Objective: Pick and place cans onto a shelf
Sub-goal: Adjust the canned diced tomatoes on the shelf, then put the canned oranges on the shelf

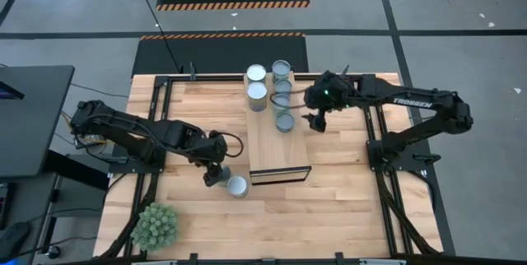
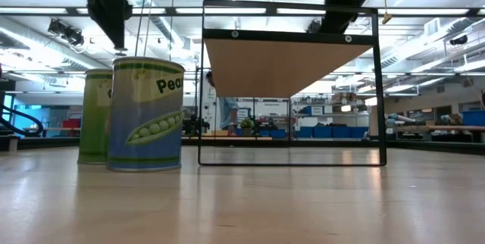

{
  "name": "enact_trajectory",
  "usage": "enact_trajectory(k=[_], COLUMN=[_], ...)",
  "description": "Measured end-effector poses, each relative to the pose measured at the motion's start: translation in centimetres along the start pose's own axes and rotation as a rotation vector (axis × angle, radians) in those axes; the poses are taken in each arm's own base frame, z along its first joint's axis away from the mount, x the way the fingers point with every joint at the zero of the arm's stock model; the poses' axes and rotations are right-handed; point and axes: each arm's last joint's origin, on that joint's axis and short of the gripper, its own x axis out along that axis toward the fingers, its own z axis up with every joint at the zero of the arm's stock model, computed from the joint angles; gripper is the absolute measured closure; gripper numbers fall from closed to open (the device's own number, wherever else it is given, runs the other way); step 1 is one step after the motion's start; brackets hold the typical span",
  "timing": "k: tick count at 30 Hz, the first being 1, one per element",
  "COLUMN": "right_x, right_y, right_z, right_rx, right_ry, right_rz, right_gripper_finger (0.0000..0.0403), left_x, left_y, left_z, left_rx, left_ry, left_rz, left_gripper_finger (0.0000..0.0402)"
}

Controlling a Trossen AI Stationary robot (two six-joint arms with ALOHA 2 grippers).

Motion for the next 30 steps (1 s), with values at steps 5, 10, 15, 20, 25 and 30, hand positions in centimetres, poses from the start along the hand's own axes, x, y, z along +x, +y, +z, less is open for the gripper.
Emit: enact_trajectory(k=[5, 10, 15, 20, 25, 30], right_x=[1.7, 3.8, 5.7, 7.4, 8.1, 6.9], right_y=[-2.7, -5.4, -7.5, -8.0, -8.0, -8.0], right_z=[0.3, 0.8, 0.8, 0.9, 0.8, 0.5], right_rx=[0.001, 0.043, 0.092, 0.134, 0.17, 0.196], right_ry=[0.001, -0.009, -0.02, -0.033, -0.023, 0.01], right_rz=[-0.097, -0.243, -0.275, -0.223, -0.226, -0.3], right_gripper_finger=[0.0056, 0.0056, 0.0056, 0.0056, 0.0056, 0.0056], left_x=[-0.1, -0.1, -0.2, -0.2, -0.2, -0.2], left_y=[0.6, 0.8, 0.4, 0.2, 0.3, 0.2], left_z=[-0.3, -0.3, -0.8, -1.2, -1.2, -1.1], left_rx=[-0.022, -0.048, 0.024, 0.193, 0.331, 0.416], left_ry=[-0.016, -0.038, -0.016, -0.012, -0.001, 0.033], left_rz=[0.11, 0.162, 0.16, 0.188, 0.209, 0.142], left_gripper_finger=[0.0086, 0.0086, 0.0086, 0.0086, 0.0086, 0.0094])
